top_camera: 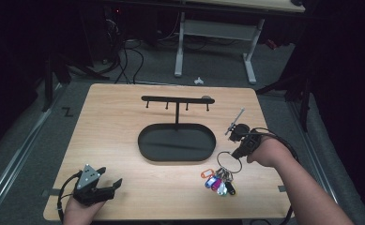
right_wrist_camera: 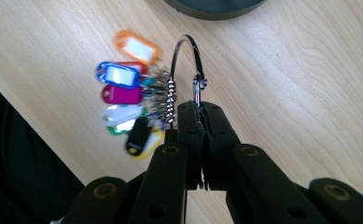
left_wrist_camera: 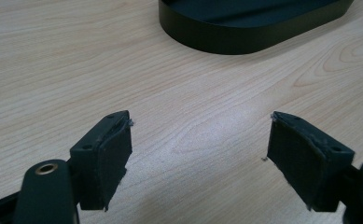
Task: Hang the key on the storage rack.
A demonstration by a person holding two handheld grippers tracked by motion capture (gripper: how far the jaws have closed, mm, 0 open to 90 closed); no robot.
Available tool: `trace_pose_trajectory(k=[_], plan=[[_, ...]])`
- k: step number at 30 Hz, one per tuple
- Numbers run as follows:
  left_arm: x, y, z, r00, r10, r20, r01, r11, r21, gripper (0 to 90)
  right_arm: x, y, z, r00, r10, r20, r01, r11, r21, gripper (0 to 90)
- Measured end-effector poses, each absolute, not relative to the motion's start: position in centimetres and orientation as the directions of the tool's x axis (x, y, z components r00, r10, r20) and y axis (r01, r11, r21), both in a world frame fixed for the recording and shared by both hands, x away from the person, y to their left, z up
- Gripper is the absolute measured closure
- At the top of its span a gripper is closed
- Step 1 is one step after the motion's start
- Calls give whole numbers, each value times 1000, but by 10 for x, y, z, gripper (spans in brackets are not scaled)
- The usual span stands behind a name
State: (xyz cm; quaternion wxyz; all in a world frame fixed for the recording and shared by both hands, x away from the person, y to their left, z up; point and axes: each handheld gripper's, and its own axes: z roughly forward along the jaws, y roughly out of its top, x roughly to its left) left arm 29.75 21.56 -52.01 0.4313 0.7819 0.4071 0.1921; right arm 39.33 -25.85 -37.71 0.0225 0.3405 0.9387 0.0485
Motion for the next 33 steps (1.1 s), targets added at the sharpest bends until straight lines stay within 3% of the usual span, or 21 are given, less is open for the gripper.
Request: trace_pose_trajectory(k=[33], plan=[[298,216,-520,599,799,-52,470,-299,831,222,401,-246,-289,-755,649,-94,633,759,149,876]])
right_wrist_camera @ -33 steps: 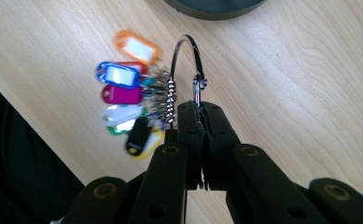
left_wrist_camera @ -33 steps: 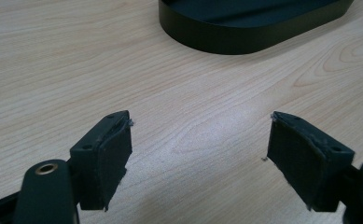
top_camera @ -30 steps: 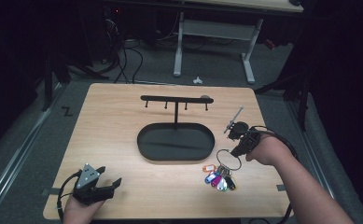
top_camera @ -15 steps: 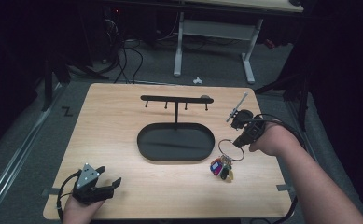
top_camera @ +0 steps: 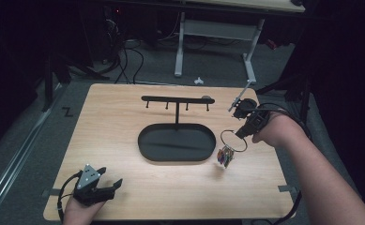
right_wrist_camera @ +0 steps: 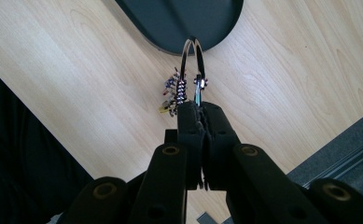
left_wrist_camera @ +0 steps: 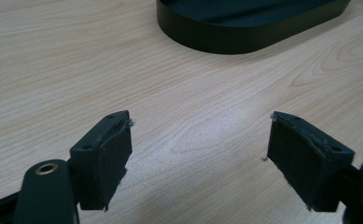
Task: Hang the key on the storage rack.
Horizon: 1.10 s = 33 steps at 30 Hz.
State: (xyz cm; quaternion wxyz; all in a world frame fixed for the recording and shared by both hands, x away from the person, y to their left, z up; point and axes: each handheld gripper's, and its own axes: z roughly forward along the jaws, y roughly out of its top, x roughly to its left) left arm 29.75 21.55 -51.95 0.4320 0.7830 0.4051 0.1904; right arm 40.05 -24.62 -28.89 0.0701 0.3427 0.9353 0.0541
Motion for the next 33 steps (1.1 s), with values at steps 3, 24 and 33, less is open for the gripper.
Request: trace_pose_trajectory(k=[3,24,33], plan=[[298,216,-519,599,799,-52,470,-299,831,223,402,-244,-287,-753,651,-96,636,757,149,877],[295,218,-520,593,804,-49,474,-298,829,223,410,-226,-283,-777,621,-101,605,782,153,876],[286,231,-519,565,823,-52,486,-281,827,223,420,-211,-272,-791,601,-116,580,796,172,876]])
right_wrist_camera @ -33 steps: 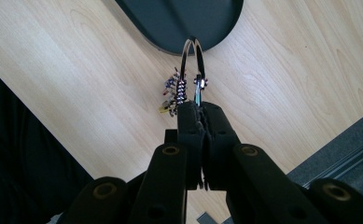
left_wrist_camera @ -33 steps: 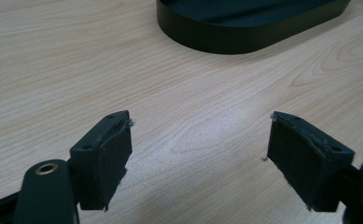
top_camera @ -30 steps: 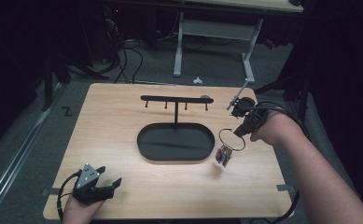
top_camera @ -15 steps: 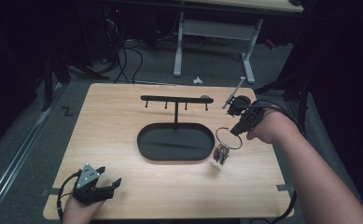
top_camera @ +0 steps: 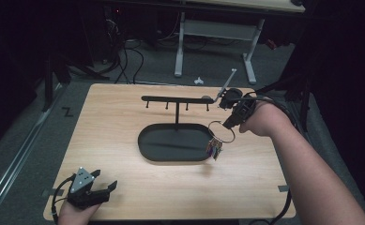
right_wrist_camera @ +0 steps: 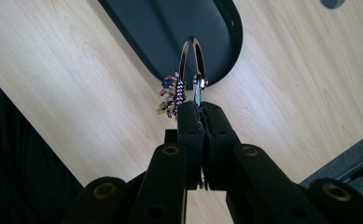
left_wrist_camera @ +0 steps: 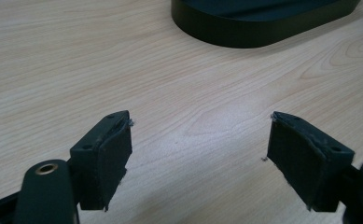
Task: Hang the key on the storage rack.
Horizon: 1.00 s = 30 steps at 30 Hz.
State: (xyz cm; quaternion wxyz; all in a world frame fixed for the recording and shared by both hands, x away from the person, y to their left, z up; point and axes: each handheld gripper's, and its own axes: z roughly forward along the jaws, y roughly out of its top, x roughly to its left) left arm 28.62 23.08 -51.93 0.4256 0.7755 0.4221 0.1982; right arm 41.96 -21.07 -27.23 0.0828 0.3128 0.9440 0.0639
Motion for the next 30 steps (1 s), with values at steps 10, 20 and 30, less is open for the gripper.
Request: trace_pose_trajectory(k=[10,20,30], plan=[[274,246,-520,520,852,-55,498,-250,830,223,439,-196,-269,-799,590,-115,565,803,188,877],[261,260,-520,479,876,-52,509,-229,830,223,465,-194,-276,-788,606,-111,581,791,192,876],[254,266,-521,458,887,-51,516,-219,828,223,486,-199,-285,-770,630,-102,603,770,209,877]])
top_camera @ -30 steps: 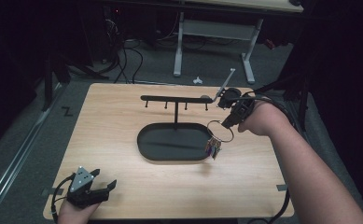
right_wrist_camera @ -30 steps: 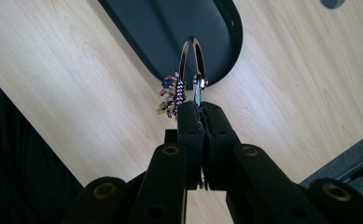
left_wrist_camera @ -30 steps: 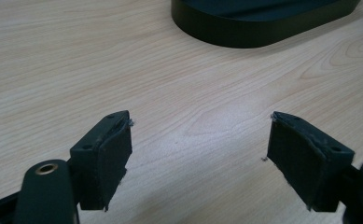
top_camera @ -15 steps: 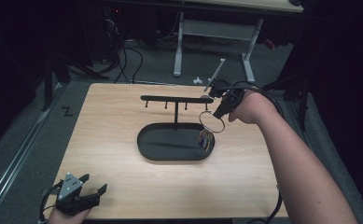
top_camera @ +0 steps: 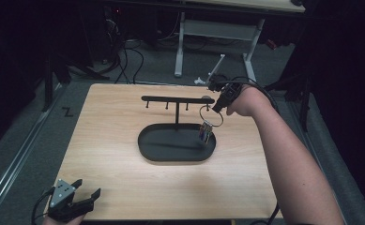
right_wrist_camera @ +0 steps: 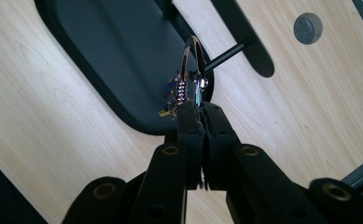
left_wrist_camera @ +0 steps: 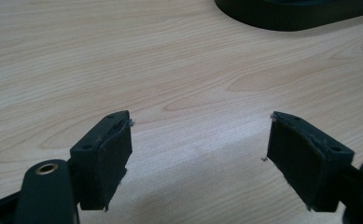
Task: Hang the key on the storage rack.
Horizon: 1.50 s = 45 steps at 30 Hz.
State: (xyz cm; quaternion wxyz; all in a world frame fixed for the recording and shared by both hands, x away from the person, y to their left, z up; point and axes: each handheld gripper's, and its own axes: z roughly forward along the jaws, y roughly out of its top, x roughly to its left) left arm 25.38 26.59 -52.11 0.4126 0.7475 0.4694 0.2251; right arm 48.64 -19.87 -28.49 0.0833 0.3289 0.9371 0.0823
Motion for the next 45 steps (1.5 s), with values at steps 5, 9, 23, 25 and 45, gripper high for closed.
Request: trace_pose_trajectory(k=[5,9,23,25,45], plan=[[252,267,-521,458,888,-44,516,-225,827,224,492,-200,-287,-768,631,-105,601,768,219,876],[251,268,-521,455,889,-46,517,-222,827,223,496,-201,-290,-762,641,-95,612,760,219,876],[251,267,-522,458,888,-44,516,-225,826,223,504,-202,-302,-747,658,-96,625,744,235,873],[251,267,-522,458,888,-44,516,-226,826,223,505,-201,-302,-751,653,-103,619,749,235,872],[253,264,-521,469,882,-42,509,-231,829,223,495,-210,-300,-707,695,-133,635,706,315,766]])
